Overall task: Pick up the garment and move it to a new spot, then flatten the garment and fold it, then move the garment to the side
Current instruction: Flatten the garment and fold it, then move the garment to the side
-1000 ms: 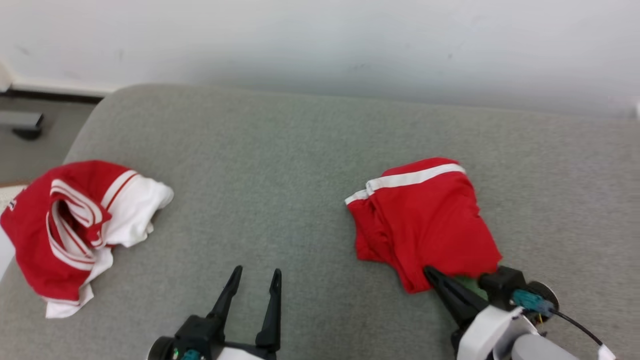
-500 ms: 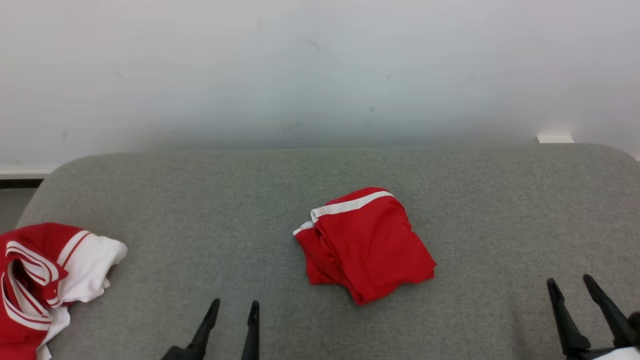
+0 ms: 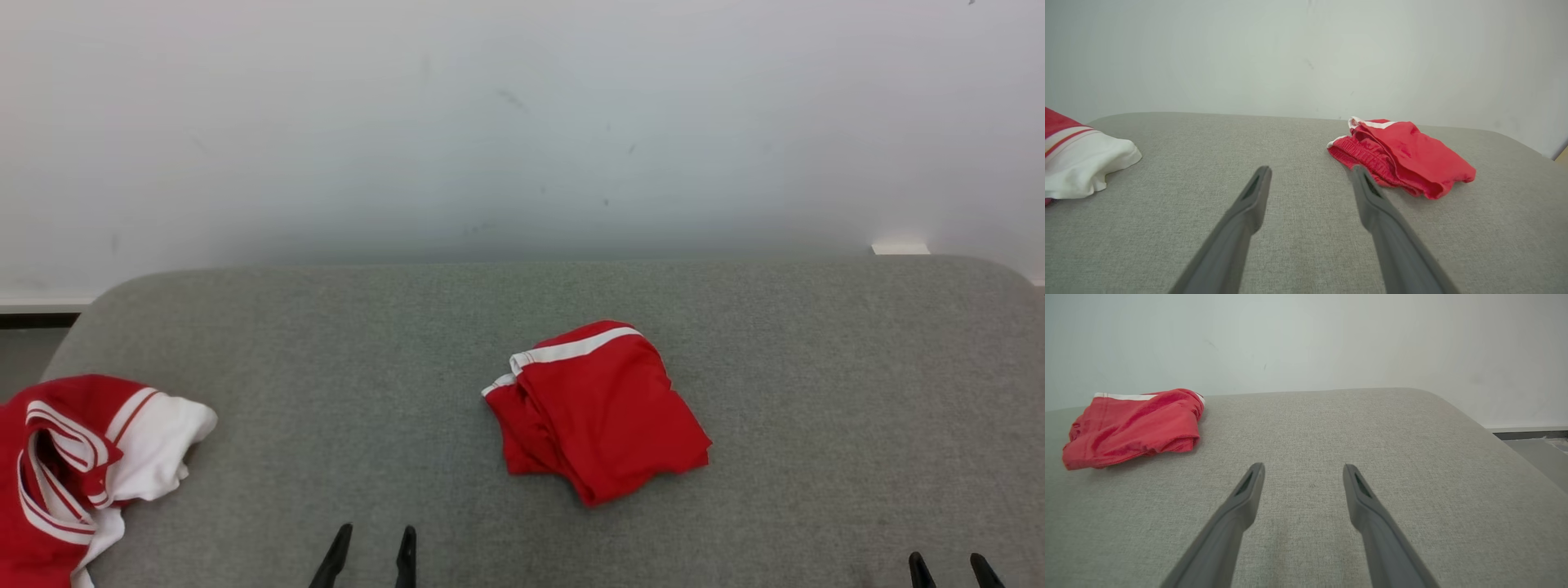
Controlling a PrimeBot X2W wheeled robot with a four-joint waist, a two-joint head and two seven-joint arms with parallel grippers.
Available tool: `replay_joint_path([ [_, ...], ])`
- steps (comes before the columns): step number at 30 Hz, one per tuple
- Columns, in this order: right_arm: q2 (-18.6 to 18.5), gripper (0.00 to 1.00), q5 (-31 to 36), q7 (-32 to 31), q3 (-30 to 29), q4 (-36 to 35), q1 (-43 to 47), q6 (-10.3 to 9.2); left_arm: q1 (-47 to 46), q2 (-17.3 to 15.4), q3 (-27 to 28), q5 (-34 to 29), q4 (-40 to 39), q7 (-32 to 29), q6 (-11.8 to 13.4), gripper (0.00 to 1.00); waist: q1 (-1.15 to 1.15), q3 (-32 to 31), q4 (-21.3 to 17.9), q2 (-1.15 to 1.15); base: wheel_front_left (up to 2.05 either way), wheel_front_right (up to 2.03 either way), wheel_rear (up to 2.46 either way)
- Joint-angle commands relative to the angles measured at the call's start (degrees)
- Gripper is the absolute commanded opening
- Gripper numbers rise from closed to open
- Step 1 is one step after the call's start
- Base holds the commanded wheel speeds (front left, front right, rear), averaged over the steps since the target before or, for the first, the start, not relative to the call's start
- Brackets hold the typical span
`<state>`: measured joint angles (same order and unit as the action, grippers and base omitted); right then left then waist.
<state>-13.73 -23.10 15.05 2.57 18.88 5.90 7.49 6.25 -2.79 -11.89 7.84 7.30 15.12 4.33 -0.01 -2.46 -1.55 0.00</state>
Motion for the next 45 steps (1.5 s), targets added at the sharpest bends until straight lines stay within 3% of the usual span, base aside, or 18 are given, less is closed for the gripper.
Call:
replay_joint_path([
  [1, 0.25, 1.0, 0.57, 0.15, -0.15, 0.61, 0.67, -0.02, 0.87, -0.22, -0.05, 0.33, -0.08, 0.03, 0.05, 1.0, 0.01, -0.16, 0.46, 0.0, 0.0, 0.0, 0.0],
  [10, 0.02, 1.0, -0.64, 0.15, 0.7, 1.14, -1.31, -0.02, 1.05, -0.22, -0.13, 0.28, -0.28, 0.03, 0.15, 1.0, 0.01, -0.14, 1.83, 0.0, 0.0, 0.0, 0.0],
  [15, -2.73, 1.0, -9.6, -0.73, 4.28, 1.91, -4.44, -0.02, -0.14, -0.22, -0.73, 0.23, -0.53, 0.03, -0.21, 1.0, 0.01, 1.52, 3.64, 0.0, 0.0, 0.0, 0.0],
  [18, -6.31, 1.0, -18.98, -7.72, 7.75, 0.95, -8.22, -0.02, -1.03, -0.22, -1.44, 0.33, -0.65, 0.03, -0.44, 1.0, 0.01, 3.38, 5.52, 0.0, 0.0, 0.0, 0.0],
  [22, -10.72, 1.0, -32.51, -22.26, 9.64, -0.96, -14.91, -0.02, -3.44, -0.21, -2.83, 1.01, -0.67, 0.03, -0.35, 1.0, 0.01, 7.25, 8.73, 0.0, 0.0, 0.0, 0.0],
  [28, -13.96, 1.0, -44.09, -40.05, 8.47, 1.82, -25.57, -0.01, -6.86, -0.22, -5.69, 3.22, -0.7, 0.03, 0.85, 1.0, 0.01, 12.55, 14.02, 0.0, 0.0, 0.0, 0.0],
  [35, -13.3, 1.0, -45.96, -49.48, 6.97, 9.97, -34.65, -0.01, -9.93, -0.22, -9.19, 6.04, -0.84, 0.02, 2.51, 1.0, 0.01, 16.94, 19.87, 0.0, 0.0, 0.0, 0.0],
  [45, -8.57, 1.0, -45.18, -55.03, 8.34, 14.21, -38.29, -0.04, -11.19, -0.21, -10.39, 7.36, -0.21, 0.03, 4.33, 1.0, 0.01, 18.22, 23.0, 0.0, 0.0, 0.0, 0.0],
])
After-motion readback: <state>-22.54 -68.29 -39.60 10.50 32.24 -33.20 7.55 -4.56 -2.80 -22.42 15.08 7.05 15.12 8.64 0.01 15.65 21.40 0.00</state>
